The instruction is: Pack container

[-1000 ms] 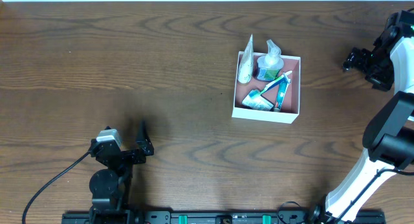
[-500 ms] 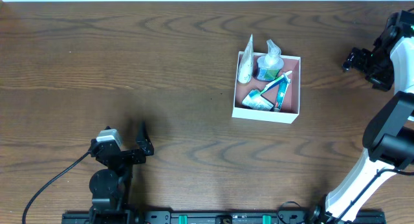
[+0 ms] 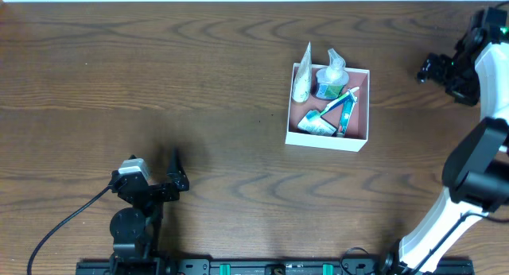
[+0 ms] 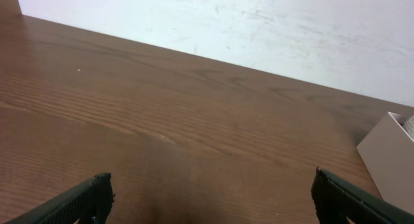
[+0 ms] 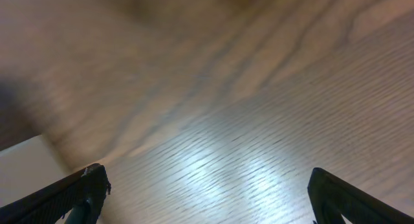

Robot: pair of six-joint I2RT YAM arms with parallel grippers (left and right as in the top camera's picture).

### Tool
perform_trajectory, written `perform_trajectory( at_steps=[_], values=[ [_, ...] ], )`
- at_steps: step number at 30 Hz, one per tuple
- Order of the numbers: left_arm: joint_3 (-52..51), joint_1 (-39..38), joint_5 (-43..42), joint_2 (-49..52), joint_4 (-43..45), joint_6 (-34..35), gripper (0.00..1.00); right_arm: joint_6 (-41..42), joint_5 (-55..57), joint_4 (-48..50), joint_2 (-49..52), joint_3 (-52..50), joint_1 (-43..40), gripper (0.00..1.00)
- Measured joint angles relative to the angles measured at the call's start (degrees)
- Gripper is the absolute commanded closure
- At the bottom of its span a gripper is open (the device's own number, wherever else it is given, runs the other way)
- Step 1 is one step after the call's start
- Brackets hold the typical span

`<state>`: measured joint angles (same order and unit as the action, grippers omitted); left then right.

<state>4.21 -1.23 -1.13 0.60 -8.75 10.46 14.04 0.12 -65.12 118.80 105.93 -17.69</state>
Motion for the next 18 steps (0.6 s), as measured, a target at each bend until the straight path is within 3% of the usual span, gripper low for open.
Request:
perform_trajectory(
  at_steps=[11,18],
  values=[
    [0.00,0.02,0.00,-0.02,0.00,0.00,0.02,0.00,-0.09,0.13,-29.18,0.02,14.93,0.01],
    [0.00,0.02,0.00,-0.02,0.00,-0.02,0.02,0.02,-0.17,-1.84,-38.03,-0.22,16.46,0.01]
  ],
)
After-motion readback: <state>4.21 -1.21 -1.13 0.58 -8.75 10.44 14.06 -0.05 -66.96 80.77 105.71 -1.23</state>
